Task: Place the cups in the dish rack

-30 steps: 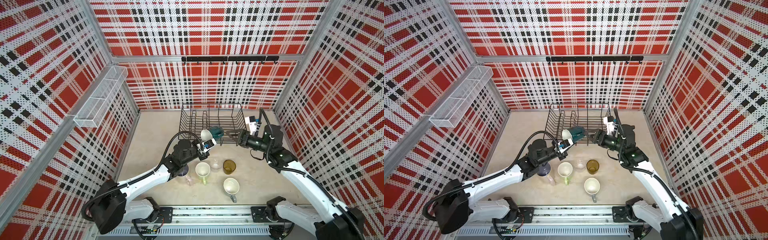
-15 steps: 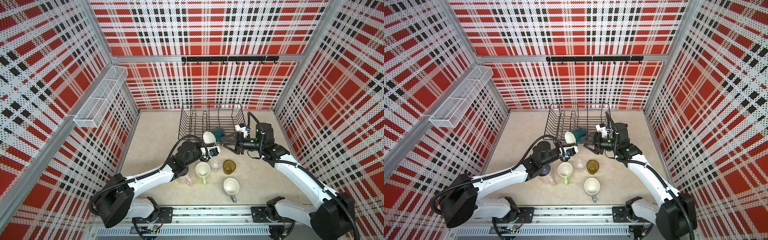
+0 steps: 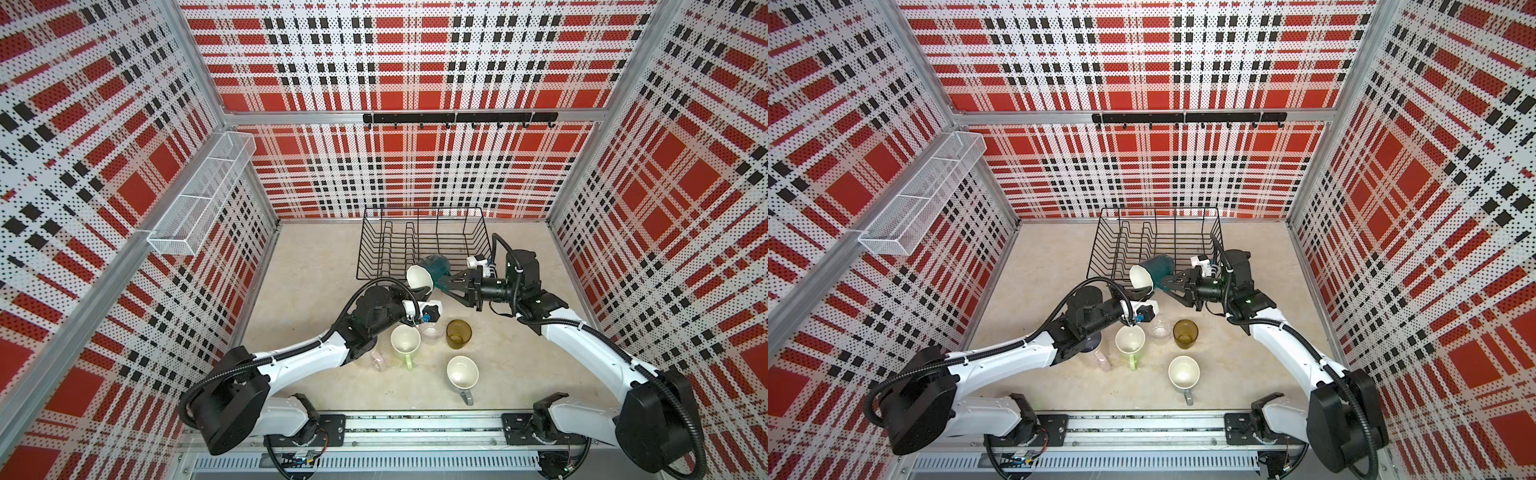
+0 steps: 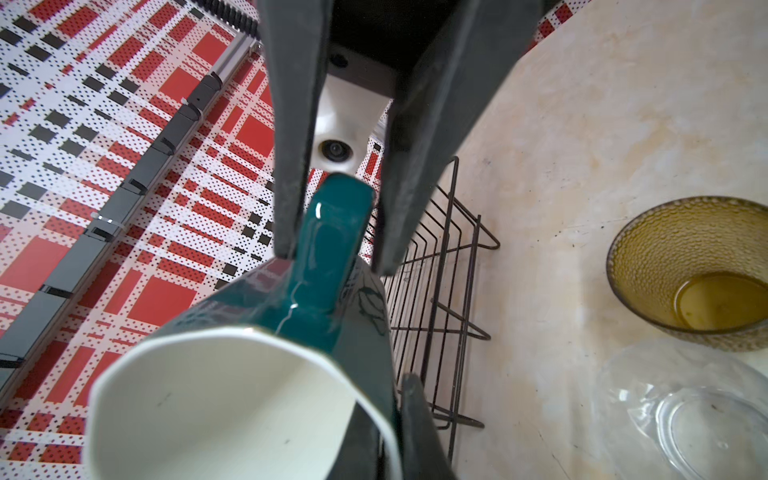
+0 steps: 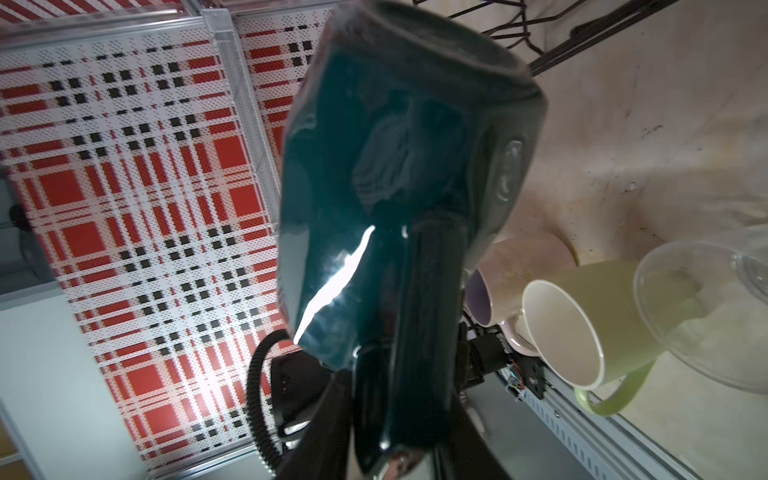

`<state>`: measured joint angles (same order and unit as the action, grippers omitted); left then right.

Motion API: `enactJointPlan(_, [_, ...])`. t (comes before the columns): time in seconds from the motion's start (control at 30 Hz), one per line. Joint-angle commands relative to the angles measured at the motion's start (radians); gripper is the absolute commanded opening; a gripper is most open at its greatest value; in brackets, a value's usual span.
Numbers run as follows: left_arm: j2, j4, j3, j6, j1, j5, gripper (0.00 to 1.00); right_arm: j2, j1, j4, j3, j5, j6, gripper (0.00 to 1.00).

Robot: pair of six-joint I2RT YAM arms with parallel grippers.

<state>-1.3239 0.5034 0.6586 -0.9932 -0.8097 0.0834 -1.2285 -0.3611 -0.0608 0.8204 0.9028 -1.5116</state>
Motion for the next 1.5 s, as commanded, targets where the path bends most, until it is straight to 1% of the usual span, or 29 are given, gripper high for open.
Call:
enactJointPlan(0.0, [0.003, 0.186, 0.003, -0.027, -0.016, -0.002, 0.00, -0.016, 0.005, -0.117, -0.020, -0.024, -0.089, 0.26])
enactJointPlan(0.17, [-0.015, 0.215, -0.002, -0.026, -0.019, -0.002, 0.00, -0.029, 0.005, -0.124, -0.006, -0.030, -0.093, 0.23])
enactJointPlan(0.2, [-0.018, 0.224, -0.002, -0.026, -0.019, -0.001, 0.00, -0.031, 0.005, -0.121, -0.005, -0.036, -0.093, 0.20])
enactJointPlan(0.23, [-0.023, 0.232, -0.002, -0.026, -0.019, -0.003, 0.00, -0.032, 0.004, -0.119, -0.005, -0.043, -0.091, 0.13])
enactJointPlan(0.33, [-0.037, 0.245, 0.005, -0.018, -0.019, -0.021, 0.00, -0.030, 0.005, -0.116, -0.003, -0.068, -0.084, 0.02])
enactJointPlan(0.37, [-0.042, 0.250, 0.006, -0.015, -0.019, -0.027, 0.00, -0.028, 0.005, -0.123, -0.004, -0.080, -0.081, 0.00])
enactJointPlan(0.43, [-0.052, 0.261, 0.007, -0.007, -0.019, -0.036, 0.00, -0.026, 0.005, -0.130, 0.001, -0.113, -0.061, 0.00])
enactJointPlan(0.47, [-0.057, 0.267, 0.008, -0.002, -0.019, -0.040, 0.08, -0.026, 0.006, -0.137, 0.003, -0.129, -0.051, 0.00])
enactJointPlan(0.5, [-0.062, 0.273, 0.007, 0.003, -0.020, -0.045, 0.30, -0.025, 0.007, -0.156, 0.003, -0.151, -0.043, 0.00])
enactJointPlan(0.53, [-0.065, 0.275, 0.007, 0.006, -0.022, -0.050, 0.45, -0.024, 0.009, -0.185, 0.000, -0.175, -0.042, 0.00])
enactJointPlan(0.63, [-0.072, 0.277, 0.001, 0.016, -0.026, -0.058, 0.64, -0.036, 0.017, -0.277, -0.002, -0.214, -0.025, 0.00])
enactJointPlan(0.67, [-0.072, 0.279, -0.001, 0.019, -0.028, -0.060, 0.67, -0.046, 0.021, -0.286, 0.007, -0.218, -0.009, 0.00])
enactJointPlan(0.77, [-0.068, 0.279, -0.011, 0.033, -0.031, -0.071, 0.70, -0.082, 0.035, -0.277, 0.050, -0.244, 0.083, 0.00])
enactJointPlan(0.87, [-0.054, 0.279, -0.023, 0.051, -0.032, -0.077, 0.71, -0.112, 0.045, -0.194, 0.108, -0.303, 0.221, 0.00])
enactJointPlan(0.97, [-0.033, 0.279, -0.041, 0.075, -0.032, -0.087, 0.71, -0.138, 0.045, -0.052, 0.189, -0.401, 0.418, 0.00])
enactJointPlan(1.03, [-0.012, 0.279, -0.055, 0.097, -0.032, -0.094, 0.72, -0.156, 0.047, 0.037, 0.241, -0.494, 0.554, 0.00])
enactJointPlan(1.13, [0.017, 0.279, -0.068, 0.141, -0.029, -0.107, 0.73, -0.191, 0.047, 0.097, 0.293, -0.605, 0.717, 0.00])
enactJointPlan(1.17, [0.026, 0.279, -0.067, 0.166, -0.027, -0.116, 0.73, -0.205, 0.047, 0.099, 0.305, -0.625, 0.762, 0.00])
enactJointPlan(1.27, [0.066, 0.245, -0.050, 0.294, -0.007, -0.149, 0.77, -0.248, 0.047, 0.101, 0.346, -0.680, 0.904, 0.00])
enactJointPlan(1.37, [0.111, 0.171, -0.013, 0.433, 0.046, -0.150, 0.79, -0.304, 0.047, 0.078, 0.378, -0.751, 1.050, 0.00])
enactJointPlan(1.47, [0.150, 0.148, -0.005, 0.547, 0.098, -0.209, 0.82, -0.387, 0.047, 0.069, 0.430, -0.821, 1.185, 0.00])
